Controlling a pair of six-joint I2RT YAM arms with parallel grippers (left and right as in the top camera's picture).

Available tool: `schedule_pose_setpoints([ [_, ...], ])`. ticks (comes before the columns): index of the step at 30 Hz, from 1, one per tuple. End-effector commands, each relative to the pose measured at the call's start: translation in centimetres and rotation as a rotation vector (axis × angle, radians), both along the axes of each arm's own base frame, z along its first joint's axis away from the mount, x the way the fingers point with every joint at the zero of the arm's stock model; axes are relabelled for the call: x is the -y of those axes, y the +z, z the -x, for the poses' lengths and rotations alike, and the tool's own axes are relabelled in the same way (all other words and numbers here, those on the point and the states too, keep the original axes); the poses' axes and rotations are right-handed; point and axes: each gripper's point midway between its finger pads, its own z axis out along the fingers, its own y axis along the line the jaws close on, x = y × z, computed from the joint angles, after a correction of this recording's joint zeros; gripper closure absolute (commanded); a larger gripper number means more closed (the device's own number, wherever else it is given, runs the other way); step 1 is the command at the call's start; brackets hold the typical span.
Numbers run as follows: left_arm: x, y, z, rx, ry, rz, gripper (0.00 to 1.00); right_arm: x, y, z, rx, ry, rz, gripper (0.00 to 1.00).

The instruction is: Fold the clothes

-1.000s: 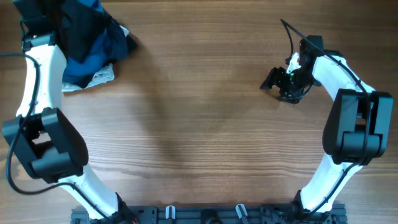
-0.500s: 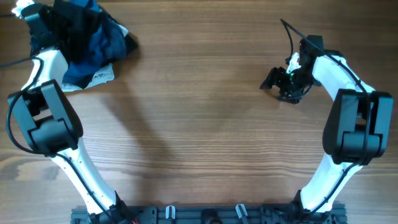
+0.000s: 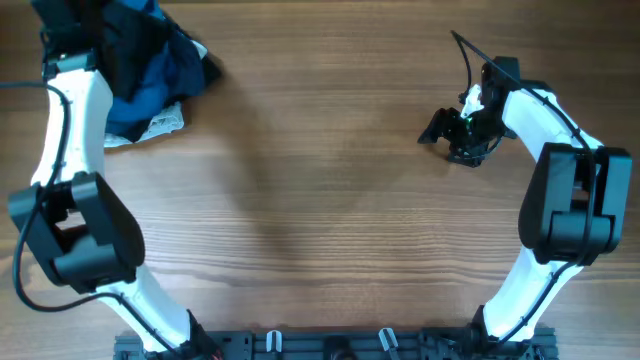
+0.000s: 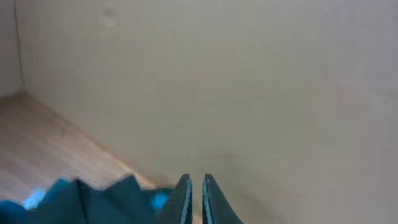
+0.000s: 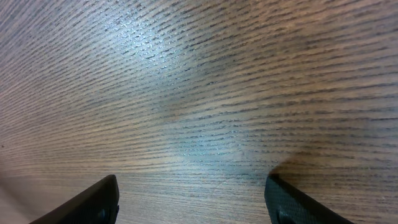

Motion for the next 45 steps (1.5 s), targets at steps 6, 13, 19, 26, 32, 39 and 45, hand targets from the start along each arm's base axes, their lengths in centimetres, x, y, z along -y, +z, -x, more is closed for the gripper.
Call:
schedule_pose_setpoints([
  [6, 1.6, -19.1, -0.3, -0.414, -0.046, 0.088, 0.88, 1.1, -3.4, 2.9, -0.128, -0.001, 0.059, 0.23],
  [13, 3.1, -18.9, -0.8, -0.396, -0.117, 0.114, 0.82, 1.1, -3.4, 2.9, -0.13, -0.002, 0.059, 0.23],
  [19, 4.6, -3.1, 0.6, -0.139, -0.162, 0.057, 0.01, 1.4, -2.2, 2.0, -0.088, -0.007, 0.075, 0.23],
  [26, 8.9, 11.4, 7.6, 0.058, -0.28, 0.025, 0.0, 2.5, 6.8, -0.4, 0.145, -0.049, 0.141, 0.21],
  [32, 12.3, 15.2, 17.8, -0.023, -0.384, 0.079, 0.0, 2.6, 16.4, 2.4, 0.325, -0.065, 0.172, 0.2],
  [39, 13.6, 11.5, 25.7, -0.264, -0.376, 0.166, 0.0, 2.0, 23.0, 8.9, 0.42, -0.073, 0.181, 0.2],
  [45, 17.5, 5.3, 27.9, -0.497, -0.484, 0.19, 0.0, 1.9, 27.4, 14.9, 0.538, -0.088, 0.211, 0.2],
])
